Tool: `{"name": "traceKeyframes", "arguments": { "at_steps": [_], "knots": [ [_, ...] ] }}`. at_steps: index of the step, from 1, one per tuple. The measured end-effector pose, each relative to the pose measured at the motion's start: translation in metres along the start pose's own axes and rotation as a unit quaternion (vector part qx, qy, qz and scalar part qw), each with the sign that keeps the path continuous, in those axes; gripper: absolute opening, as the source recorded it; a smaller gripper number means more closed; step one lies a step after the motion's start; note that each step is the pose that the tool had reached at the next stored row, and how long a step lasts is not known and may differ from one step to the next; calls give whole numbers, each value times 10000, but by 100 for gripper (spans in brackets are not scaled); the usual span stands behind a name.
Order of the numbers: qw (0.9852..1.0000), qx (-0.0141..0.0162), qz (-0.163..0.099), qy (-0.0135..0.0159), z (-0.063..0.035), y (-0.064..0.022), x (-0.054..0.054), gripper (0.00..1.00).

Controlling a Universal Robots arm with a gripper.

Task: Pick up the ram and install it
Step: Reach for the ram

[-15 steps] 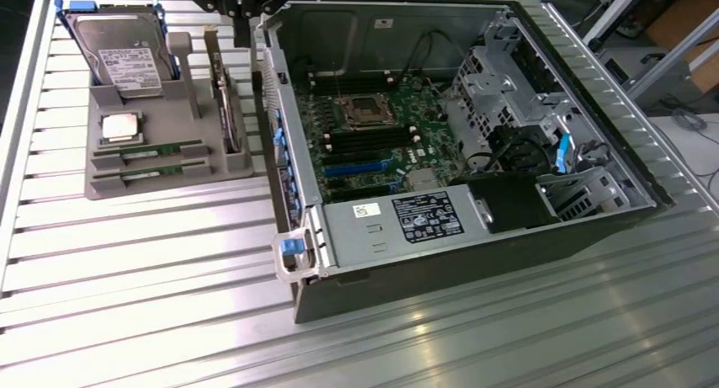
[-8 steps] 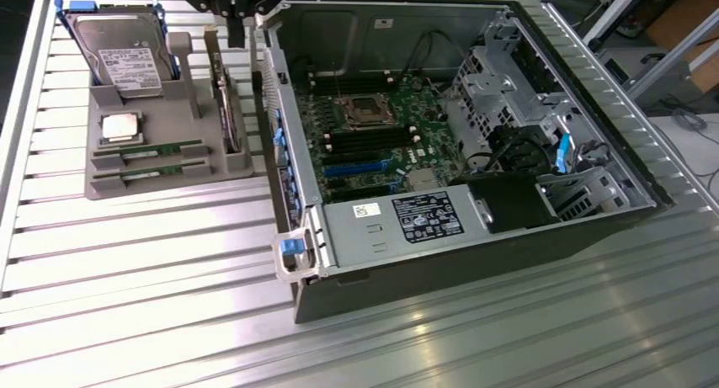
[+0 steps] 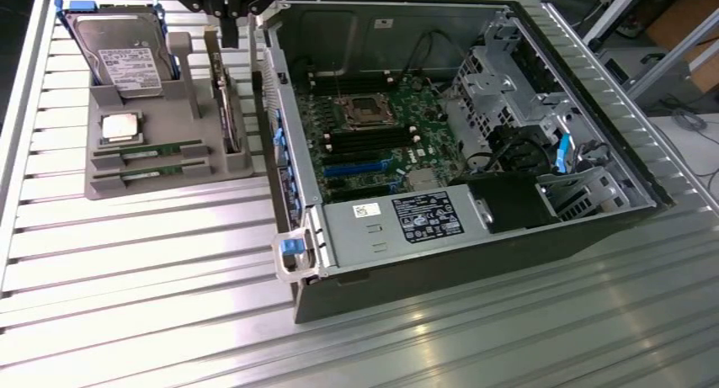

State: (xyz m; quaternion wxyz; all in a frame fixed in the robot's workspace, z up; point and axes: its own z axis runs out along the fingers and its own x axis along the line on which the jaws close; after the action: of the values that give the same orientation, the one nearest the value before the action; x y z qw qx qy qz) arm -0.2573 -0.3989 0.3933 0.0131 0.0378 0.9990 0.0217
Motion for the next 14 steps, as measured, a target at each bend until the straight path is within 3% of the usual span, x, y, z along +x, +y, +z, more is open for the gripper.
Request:
{"name": "traceKeyframes", "arguments": {
  "at_steps": [14],
  "knots": [
    [10000,0,0,0,-3,-7,98,11]
  ]
}}
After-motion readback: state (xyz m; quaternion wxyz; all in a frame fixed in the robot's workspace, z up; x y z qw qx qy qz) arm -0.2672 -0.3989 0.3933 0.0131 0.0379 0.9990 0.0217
